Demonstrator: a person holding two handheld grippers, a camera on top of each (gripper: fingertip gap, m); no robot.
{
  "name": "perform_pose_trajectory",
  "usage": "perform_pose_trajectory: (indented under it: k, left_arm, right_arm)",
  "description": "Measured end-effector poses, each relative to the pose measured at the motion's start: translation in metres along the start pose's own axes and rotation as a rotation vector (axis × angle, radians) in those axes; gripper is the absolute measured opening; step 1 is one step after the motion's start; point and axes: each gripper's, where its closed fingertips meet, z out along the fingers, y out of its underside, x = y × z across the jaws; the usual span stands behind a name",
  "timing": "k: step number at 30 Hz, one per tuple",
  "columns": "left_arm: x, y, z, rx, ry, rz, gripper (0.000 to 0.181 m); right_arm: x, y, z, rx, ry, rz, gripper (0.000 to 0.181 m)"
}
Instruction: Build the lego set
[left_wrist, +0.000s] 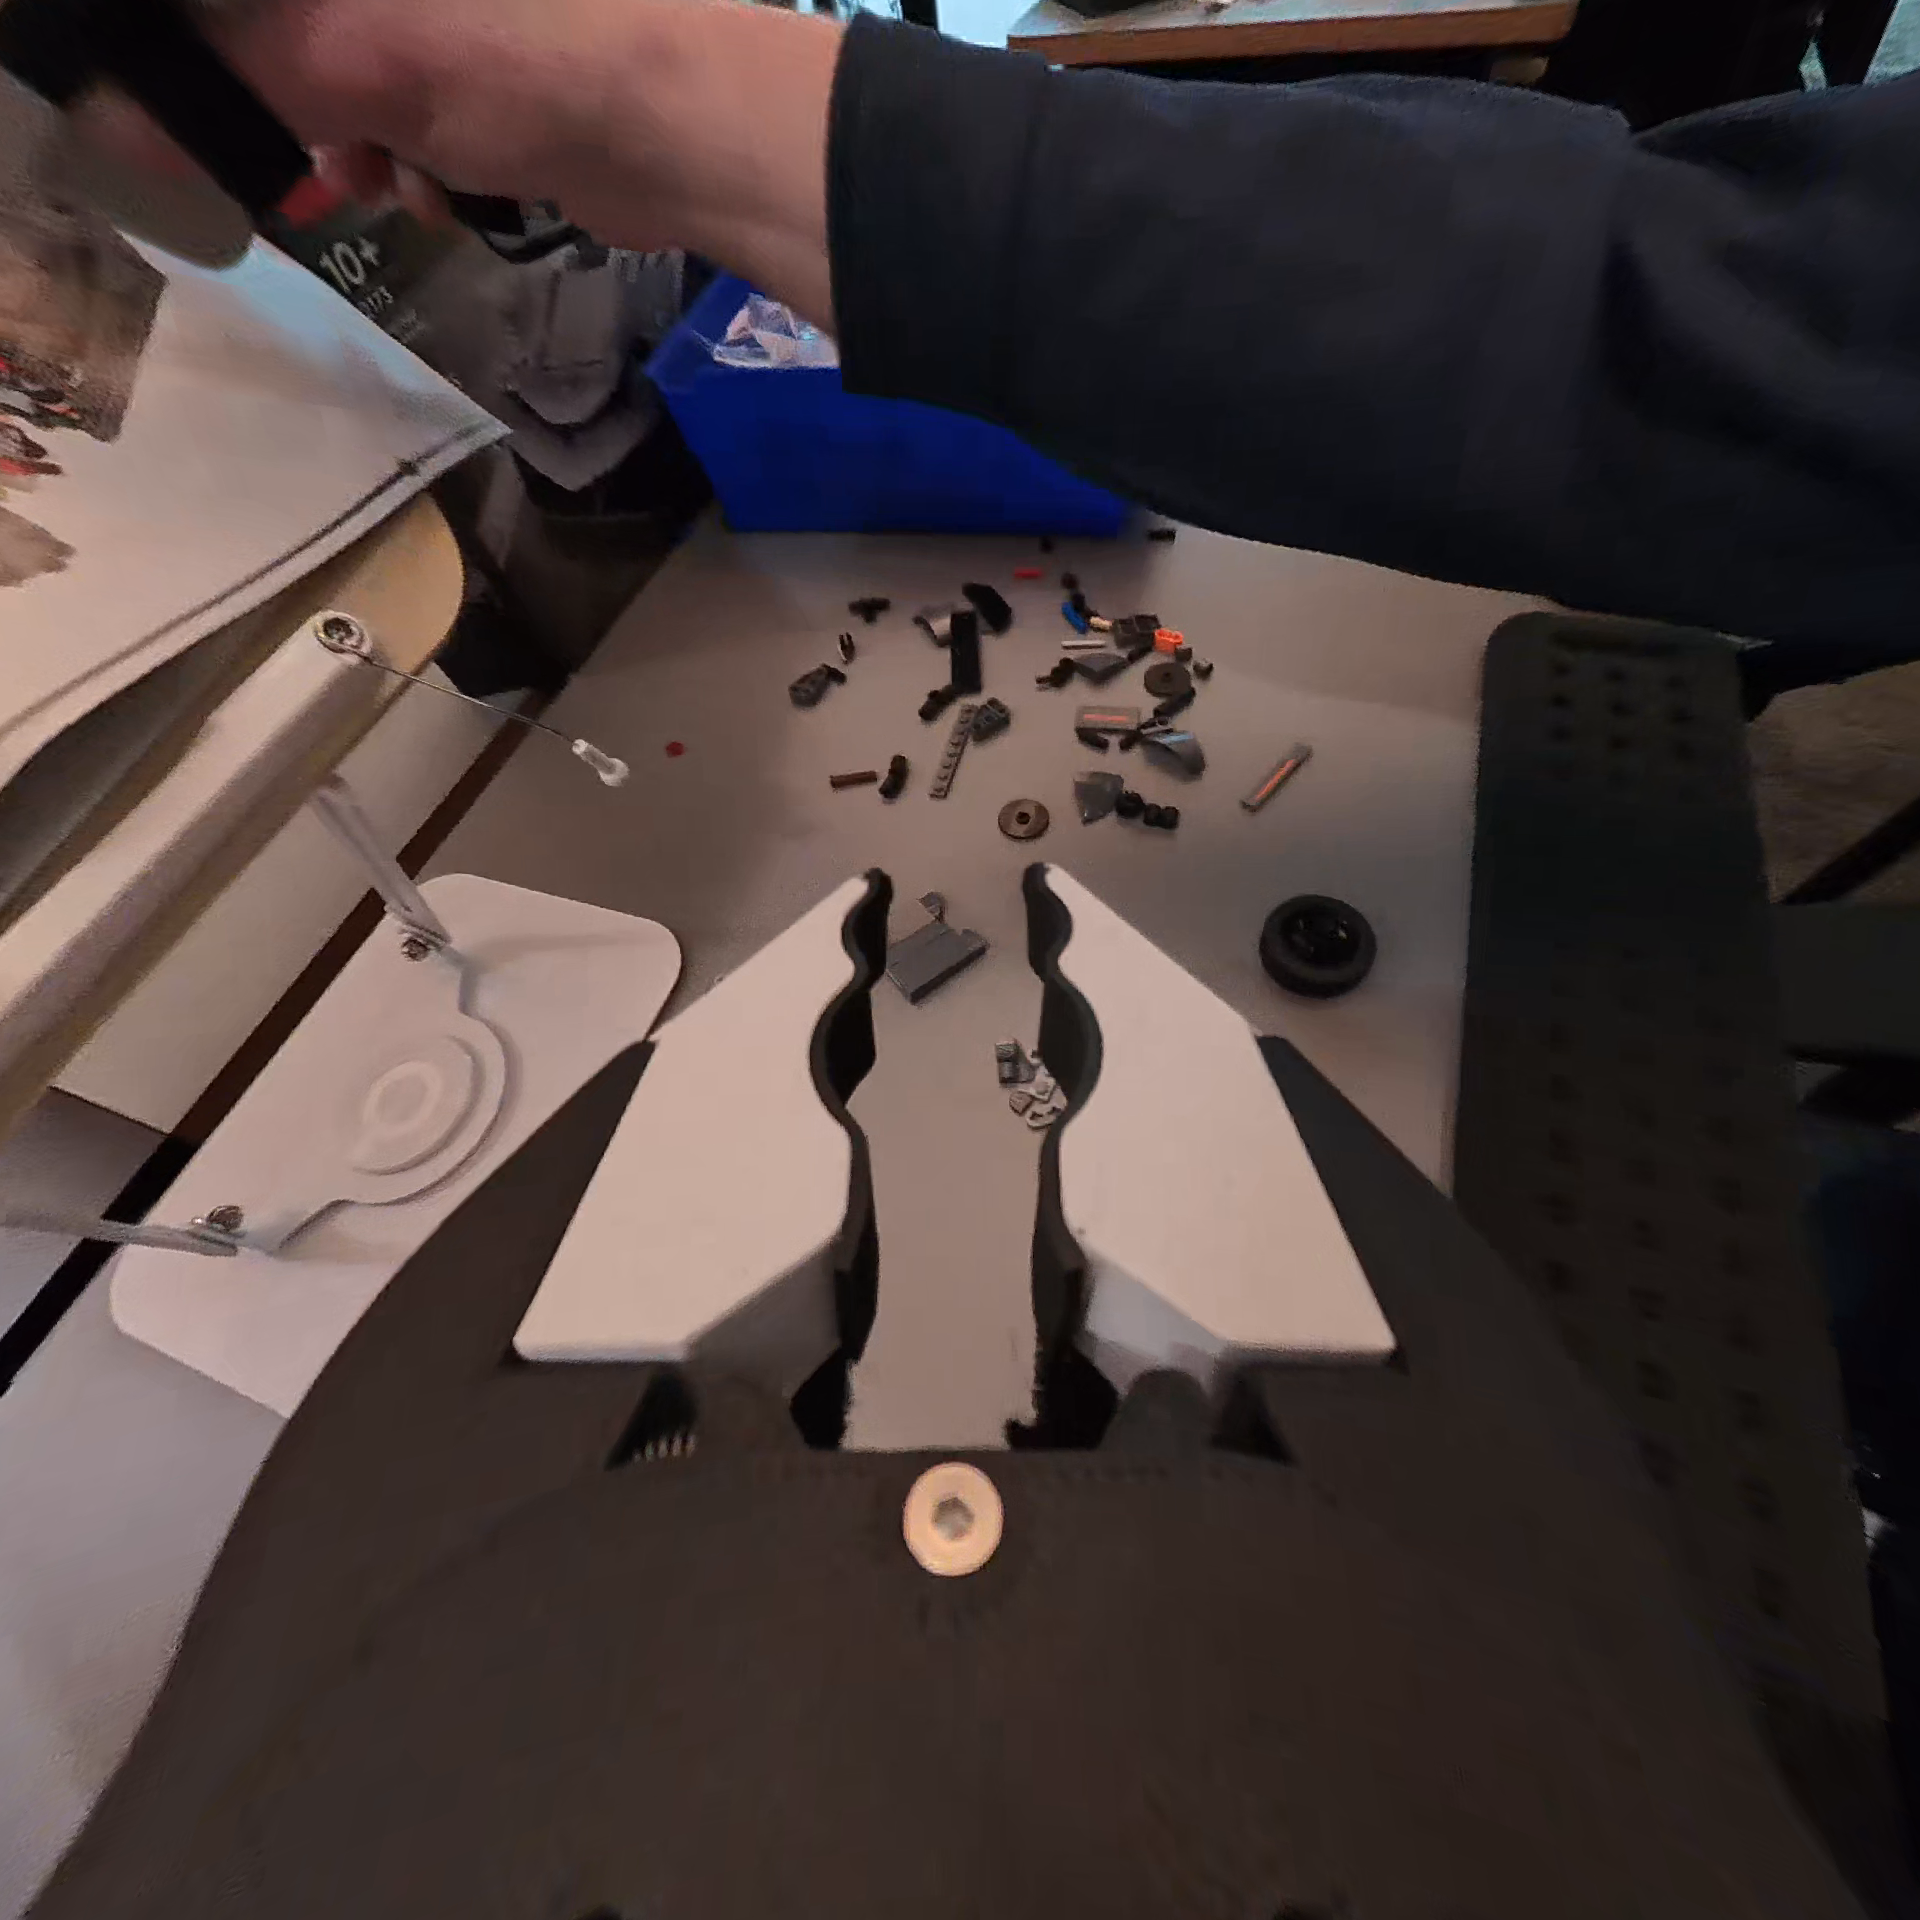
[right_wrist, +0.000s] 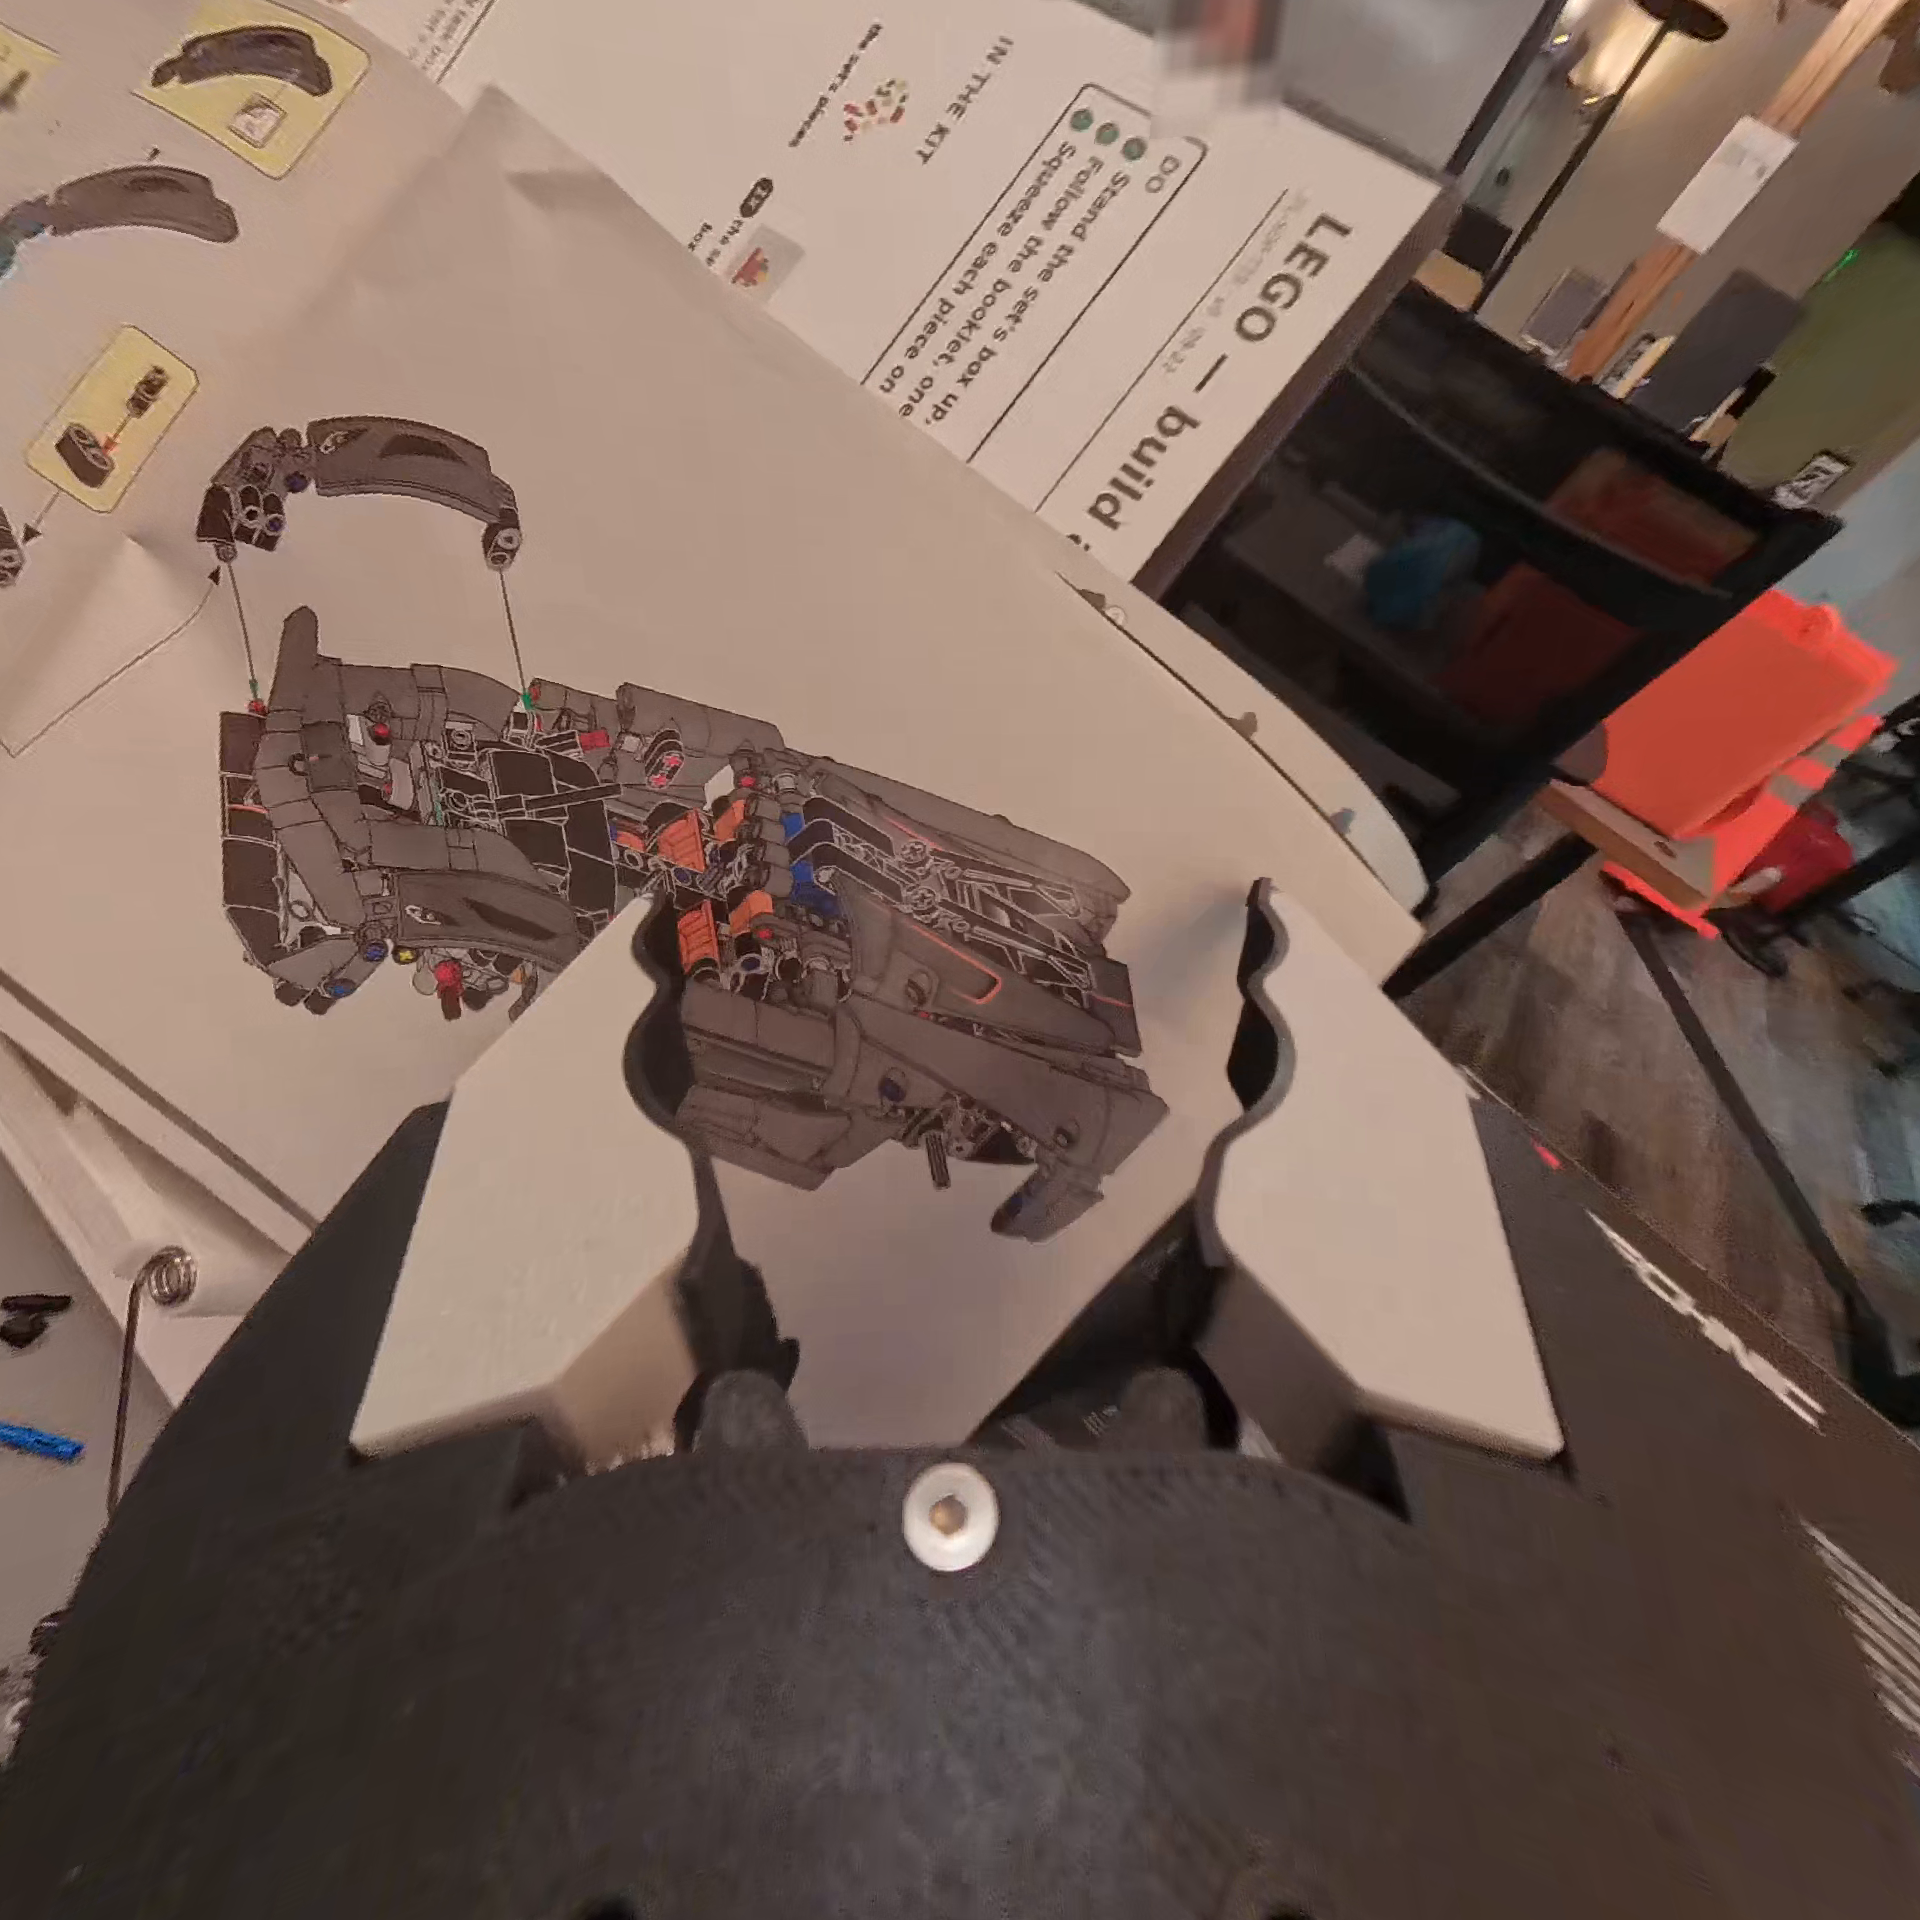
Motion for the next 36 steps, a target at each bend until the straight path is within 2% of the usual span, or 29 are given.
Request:
perform_pose_trajectory:
  k: [6, 8, 11, 12, 14, 18, 20, 23, 25, 28, 30, 32, 34, 36]
  left_arm:
    - [0.015, 0.012, 0.017, -0.028, 0.049, 0.005, 0.030]
    - [0.014, 0.013, 0.019, -0.030, 0.027, 0.031, 0.035]
    - [0.007, 0.015, 0.018, -0.032, -0.032, 0.058, 0.028]
    - [0.006, 0.015, 0.017, -0.023, -0.046, 0.066, 0.026]
    - [0.009, 0.013, 0.018, 0.001, -0.025, 0.077, 0.026]
    - [0.003, 0.022, 0.020, -0.062, -0.081, 0.117, 0.027]
    - [0.002, 0.021, 0.019, -0.052, -0.086, 0.116, 0.027]
    - [-0.006, 0.026, 0.019, -0.079, -0.126, 0.104, 0.027]
    - [-0.008, 0.027, 0.019, -0.069, -0.123, 0.088, 0.027]
    - [-0.010, 0.031, 0.021, -0.085, -0.113, 0.065, 0.031]
    - [-0.011, 0.033, 0.022, -0.096, -0.121, 0.078, 0.032]
    - [-0.010, 0.034, 0.023, -0.095, -0.119, 0.081, 0.032]
    - [-0.010, 0.035, 0.025, -0.097, -0.116, 0.078, 0.033]
    - [-0.010, 0.039, 0.028, -0.105, -0.111, 0.069, 0.033]
  right_arm:
    - [-0.011, 0.007, 0.006, -0.006, -0.024, -0.010, 0.095]
    - [-0.014, 0.007, 0.005, -0.013, -0.014, -0.023, 0.086]
    - [-0.013, 0.007, 0.001, -0.037, 0.033, -0.048, 0.078]
    - [-0.011, 0.006, -0.002, -0.043, 0.064, -0.067, 0.072]
    - [-0.012, 0.004, -0.007, -0.059, 0.112, -0.146, 0.046]
    - [-0.027, 0.006, -0.007, -0.112, 0.116, -0.267, 0.006]
    - [-0.032, 0.006, -0.006, -0.141, 0.117, -0.278, 0.000]
    - [-0.044, -0.014, -0.017, -0.066, 0.064, -0.225, 0.000]
    - [-0.059, -0.024, -0.025, -0.061, -0.044, -0.149, 0.000]
    - [-0.102, -0.044, -0.035, -0.057, -0.323, 0.016, 0.000]
    - [-0.136, -0.066, -0.042, -0.014, -0.477, 0.063, 0.000]
    - [-0.166, -0.096, -0.046, 0.068, -0.548, 0.072, 0.001]
    - [-0.212, -0.132, -0.053, 0.192, -0.718, 0.106, 0.027]
    - [-0.267, -0.147, -0.061, 0.186, -0.963, 0.117, 0.053]
